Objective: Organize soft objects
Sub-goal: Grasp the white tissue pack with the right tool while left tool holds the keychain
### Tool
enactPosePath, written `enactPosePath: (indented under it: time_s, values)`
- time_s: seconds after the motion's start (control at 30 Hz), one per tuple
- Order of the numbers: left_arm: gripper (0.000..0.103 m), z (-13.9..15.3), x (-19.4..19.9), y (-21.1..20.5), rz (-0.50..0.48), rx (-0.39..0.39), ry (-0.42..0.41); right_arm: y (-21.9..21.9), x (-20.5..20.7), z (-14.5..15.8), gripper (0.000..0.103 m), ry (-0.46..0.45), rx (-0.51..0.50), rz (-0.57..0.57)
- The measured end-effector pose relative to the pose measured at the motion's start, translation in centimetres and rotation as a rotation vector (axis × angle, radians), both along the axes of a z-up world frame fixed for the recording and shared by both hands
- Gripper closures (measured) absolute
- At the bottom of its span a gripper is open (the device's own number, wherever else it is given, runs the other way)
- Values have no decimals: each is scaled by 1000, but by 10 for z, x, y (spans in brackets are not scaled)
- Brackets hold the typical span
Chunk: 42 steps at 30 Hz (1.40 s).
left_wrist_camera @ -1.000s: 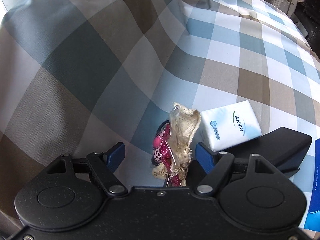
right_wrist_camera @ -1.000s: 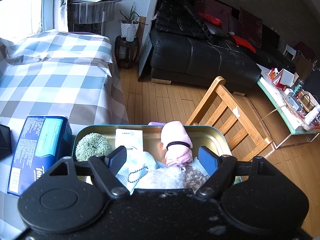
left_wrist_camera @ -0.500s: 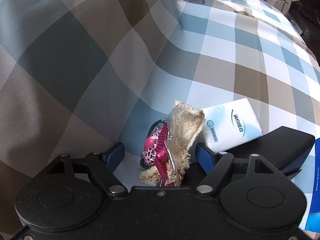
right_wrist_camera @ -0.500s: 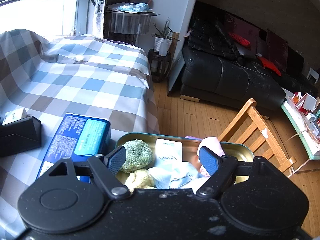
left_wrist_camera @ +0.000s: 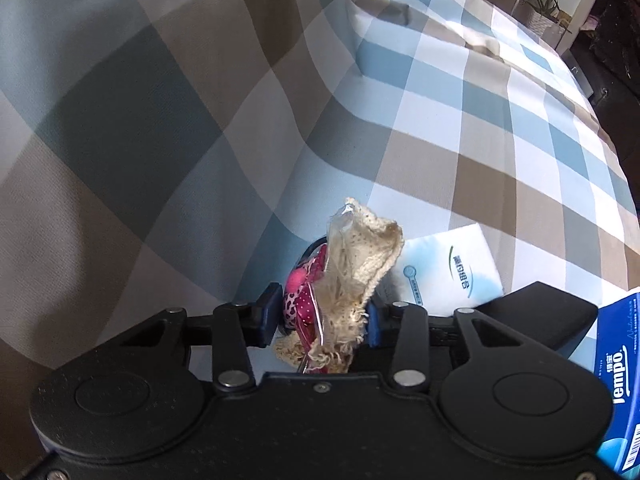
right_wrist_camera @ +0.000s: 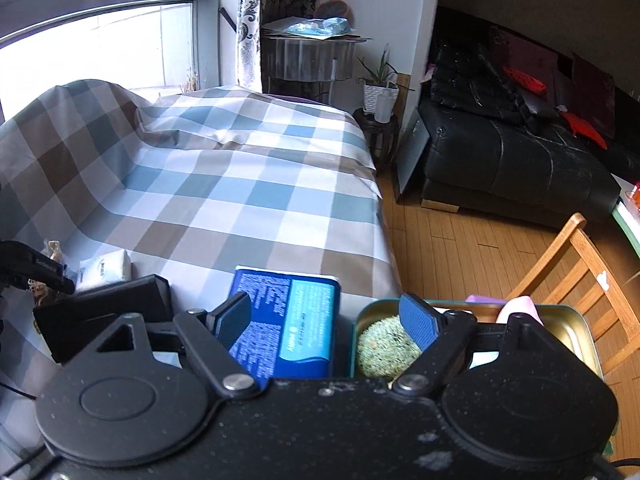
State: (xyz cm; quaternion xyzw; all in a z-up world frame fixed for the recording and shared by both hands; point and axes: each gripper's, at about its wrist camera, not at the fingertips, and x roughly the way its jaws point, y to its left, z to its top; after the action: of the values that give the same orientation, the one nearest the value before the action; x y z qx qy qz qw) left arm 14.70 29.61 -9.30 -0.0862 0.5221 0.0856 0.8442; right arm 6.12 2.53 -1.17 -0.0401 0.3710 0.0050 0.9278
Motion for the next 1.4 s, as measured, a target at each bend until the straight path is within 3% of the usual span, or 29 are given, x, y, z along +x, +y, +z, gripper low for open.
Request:
enactPosePath:
  time_s: [0.3,0.57,0.9,1.4]
  values:
    - [61,57,-4,5,-2,29,-127,79,39,8,19,9,6,134]
    - [61,85,-8,14,16,11,-199,160,68,-20,12,88,-17,252]
    - [61,94,-9,27,82,2,-240,226,108,-59,12,185,-64,389]
    - [61,88,-8,26,74,-14,-216,261,136,-115,13,362,-149,394]
